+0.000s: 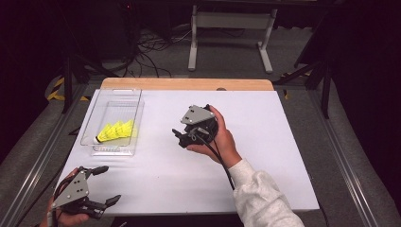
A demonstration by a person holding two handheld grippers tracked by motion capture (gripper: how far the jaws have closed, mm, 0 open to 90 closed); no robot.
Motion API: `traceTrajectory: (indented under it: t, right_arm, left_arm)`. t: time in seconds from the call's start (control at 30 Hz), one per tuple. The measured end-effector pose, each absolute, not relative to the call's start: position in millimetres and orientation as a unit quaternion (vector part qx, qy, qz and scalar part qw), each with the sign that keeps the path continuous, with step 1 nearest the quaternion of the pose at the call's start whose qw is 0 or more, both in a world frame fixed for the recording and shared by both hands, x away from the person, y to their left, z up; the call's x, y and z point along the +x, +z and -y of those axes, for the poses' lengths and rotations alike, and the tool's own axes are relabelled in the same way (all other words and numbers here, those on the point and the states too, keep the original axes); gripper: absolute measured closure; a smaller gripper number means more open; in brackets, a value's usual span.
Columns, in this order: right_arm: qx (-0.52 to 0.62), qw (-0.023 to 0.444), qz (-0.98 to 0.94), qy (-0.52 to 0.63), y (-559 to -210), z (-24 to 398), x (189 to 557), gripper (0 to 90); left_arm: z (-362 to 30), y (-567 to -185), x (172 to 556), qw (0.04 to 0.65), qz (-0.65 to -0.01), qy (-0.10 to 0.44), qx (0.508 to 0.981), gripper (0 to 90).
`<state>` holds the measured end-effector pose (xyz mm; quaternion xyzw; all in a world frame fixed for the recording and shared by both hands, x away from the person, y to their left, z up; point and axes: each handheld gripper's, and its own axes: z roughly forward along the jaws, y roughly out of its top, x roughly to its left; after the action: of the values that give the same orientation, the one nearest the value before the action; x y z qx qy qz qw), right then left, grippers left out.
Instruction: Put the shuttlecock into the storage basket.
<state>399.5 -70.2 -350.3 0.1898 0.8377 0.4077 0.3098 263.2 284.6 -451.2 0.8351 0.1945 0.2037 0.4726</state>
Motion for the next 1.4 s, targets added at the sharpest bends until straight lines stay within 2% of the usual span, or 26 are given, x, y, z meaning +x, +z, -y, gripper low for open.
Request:
traceTrajectory:
  t: [0.4,1.4]
  right_arm:
    - [0.184,0.328,-0.838,0.396,-351.7,82.6,389.5,13.7]
    - [0.193,0.339,-0.842,0.373,-364.5,124.9,372.8,13.1]
  left_arm:
    - [-284.1,-451.0,263.7,0.47,-0.192,0.206,0.837,6.0]
    - [-282.5,-451.1,263.6,0.469,-0.192,0.205,0.837,6.0]
